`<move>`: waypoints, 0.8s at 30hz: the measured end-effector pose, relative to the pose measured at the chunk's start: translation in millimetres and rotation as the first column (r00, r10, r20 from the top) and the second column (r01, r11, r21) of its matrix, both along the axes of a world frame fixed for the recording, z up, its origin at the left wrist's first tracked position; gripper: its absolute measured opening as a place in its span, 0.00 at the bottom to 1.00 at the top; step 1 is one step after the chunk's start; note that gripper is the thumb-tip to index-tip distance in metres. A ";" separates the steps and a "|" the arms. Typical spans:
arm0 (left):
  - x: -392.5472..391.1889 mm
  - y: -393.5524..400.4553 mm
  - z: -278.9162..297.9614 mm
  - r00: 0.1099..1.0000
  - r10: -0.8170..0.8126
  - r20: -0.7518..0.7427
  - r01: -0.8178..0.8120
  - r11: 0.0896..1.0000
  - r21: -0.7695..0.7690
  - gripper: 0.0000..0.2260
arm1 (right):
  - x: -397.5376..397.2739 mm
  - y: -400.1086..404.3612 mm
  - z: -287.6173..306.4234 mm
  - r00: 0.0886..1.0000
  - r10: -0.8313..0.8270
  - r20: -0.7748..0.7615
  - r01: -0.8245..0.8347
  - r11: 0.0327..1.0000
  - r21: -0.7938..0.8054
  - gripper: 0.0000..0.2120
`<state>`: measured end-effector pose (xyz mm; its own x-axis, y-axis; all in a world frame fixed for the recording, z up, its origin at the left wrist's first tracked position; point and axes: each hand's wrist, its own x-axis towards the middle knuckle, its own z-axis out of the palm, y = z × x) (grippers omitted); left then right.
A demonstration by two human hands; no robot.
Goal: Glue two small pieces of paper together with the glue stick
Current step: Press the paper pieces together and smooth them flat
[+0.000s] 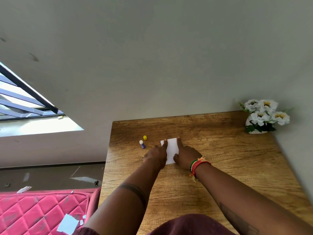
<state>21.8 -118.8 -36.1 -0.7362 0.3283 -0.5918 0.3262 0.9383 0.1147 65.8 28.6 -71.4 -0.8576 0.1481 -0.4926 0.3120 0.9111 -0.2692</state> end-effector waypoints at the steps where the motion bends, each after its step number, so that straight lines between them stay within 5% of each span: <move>1: -0.3 -0.4 0.0 1.000 -0.002 0.001 0.002 1.000 -0.001 0.47 | 2.4 0.2 0.5 1.000 0.022 -0.015 -0.022 1.000 -0.004 0.41; 5: -0.8 -1.7 -1.0 1.000 -0.014 0.004 0.014 1.000 0.013 0.46 | 10.0 7.4 4.6 0.988 0.152 -0.033 -0.153 0.988 -0.023 0.31; 18: 23.5 -15.7 8.6 0.997 0.050 -0.050 -0.042 0.987 0.157 0.29 | -3.8 35.9 12.3 0.996 0.090 0.012 -0.090 0.992 0.091 0.29; 24: 27.5 -29.6 17.4 0.971 0.204 -0.124 -0.165 0.949 0.270 0.15 | -3.8 13.3 21.0 0.974 0.109 -0.196 -0.103 0.994 0.040 0.23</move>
<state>49.3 -148.5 -18.7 -0.8712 0.3041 -0.3854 0.1817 0.9290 0.3225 62.0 41.9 -50.4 -0.9492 0.0631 -0.3082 0.1564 0.9447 -0.2882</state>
